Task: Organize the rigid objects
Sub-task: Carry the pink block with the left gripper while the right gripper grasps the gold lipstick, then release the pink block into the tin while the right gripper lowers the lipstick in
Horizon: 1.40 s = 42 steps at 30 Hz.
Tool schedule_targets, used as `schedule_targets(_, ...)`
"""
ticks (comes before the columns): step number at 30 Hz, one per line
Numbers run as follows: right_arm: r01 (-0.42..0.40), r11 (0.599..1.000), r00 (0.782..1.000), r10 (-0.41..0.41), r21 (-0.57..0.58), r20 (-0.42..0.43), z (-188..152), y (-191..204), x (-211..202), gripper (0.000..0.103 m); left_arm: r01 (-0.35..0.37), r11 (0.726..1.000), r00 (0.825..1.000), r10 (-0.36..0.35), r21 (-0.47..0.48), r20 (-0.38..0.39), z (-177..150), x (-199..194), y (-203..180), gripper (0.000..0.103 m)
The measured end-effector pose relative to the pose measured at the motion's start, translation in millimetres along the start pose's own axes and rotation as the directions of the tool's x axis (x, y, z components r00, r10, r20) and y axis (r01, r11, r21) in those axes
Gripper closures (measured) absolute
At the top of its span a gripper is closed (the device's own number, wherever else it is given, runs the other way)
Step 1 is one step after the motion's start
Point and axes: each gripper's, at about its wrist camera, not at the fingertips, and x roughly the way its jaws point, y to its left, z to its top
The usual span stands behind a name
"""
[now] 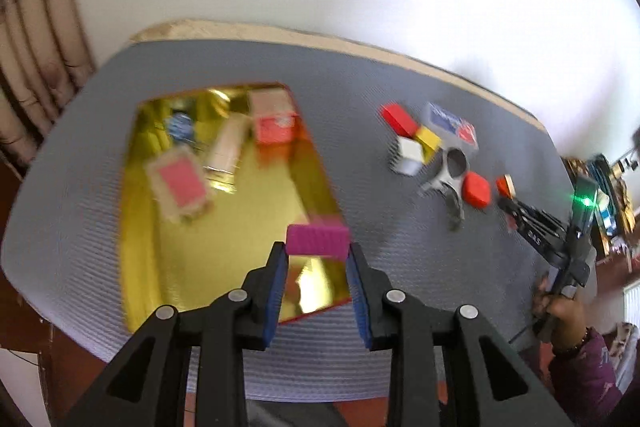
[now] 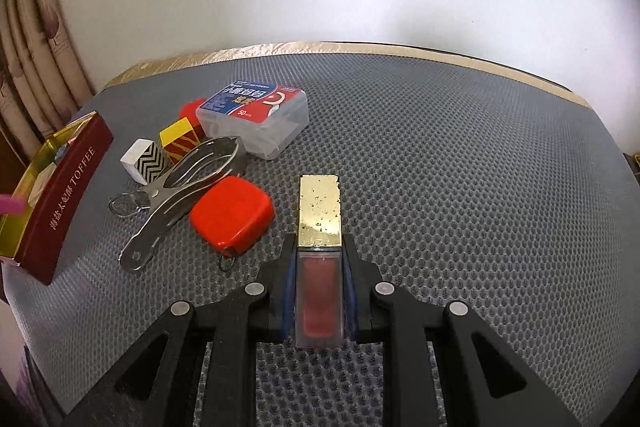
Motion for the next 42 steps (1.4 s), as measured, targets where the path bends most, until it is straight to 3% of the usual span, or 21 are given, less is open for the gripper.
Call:
schedule_targets(11, 0.002, 1.0, 1.0, -0.002, 0.0, -0.006, 0, 0, 1, 0.084, -0.081, 0.997, 0.997, 0.081, -0.003, -0.022, 22, 29, 36, 0.073)
schedule_targets(16, 0.003, 1.0, 1.0, -0.003, -0.001, -0.01, 1, 0, 3, 0.084, -0.083, 0.994, 0.995, 0.086, -0.064, 0.048, 22, 15, 44, 0.073)
schedule_targets(20, 0.001, 1.0, 1.0, -0.001, -0.006, -0.017, 1, 2, 5, 0.084, -0.151, 0.982, 0.979, 0.165, -0.117, 0.118, 4, -4, 51, 0.073)
schedule_targets(24, 0.004, 1.0, 0.999, -0.004, -0.013, -0.036, 2, 3, 6, 0.084, -0.229, 0.957, 0.949, 0.26, -0.176, 0.181, -23, -25, 60, 0.073)
schedule_targets(31, -0.014, 1.0, 0.999, 0.015, 0.015, -0.041, 8, 7, -10, 0.084, -0.294, 0.931, 0.93, 0.331, -0.215, 0.16, -53, -30, 79, 0.072)
schedule_targets(37, -0.122, 0.992, 0.993, 0.121, -0.035, -0.01, 23, 60, -43, 0.084, -0.307, 0.909, 0.927, 0.353, -0.28, 0.13, -60, -26, 98, 0.072)
schedule_targets(39, -0.193, 0.979, 0.981, 0.193, -0.06, -0.005, 32, 91, -54, 0.084, -0.321, 0.897, 0.914, 0.377, -0.303, 0.147, -62, -30, 102, 0.072)
schedule_targets(42, -0.301, 0.949, 0.953, 0.301, -0.097, -0.021, 44, 140, -62, 0.084, -0.327, 0.889, 0.91, 0.388, -0.319, 0.147, -63, -31, 106, 0.071)
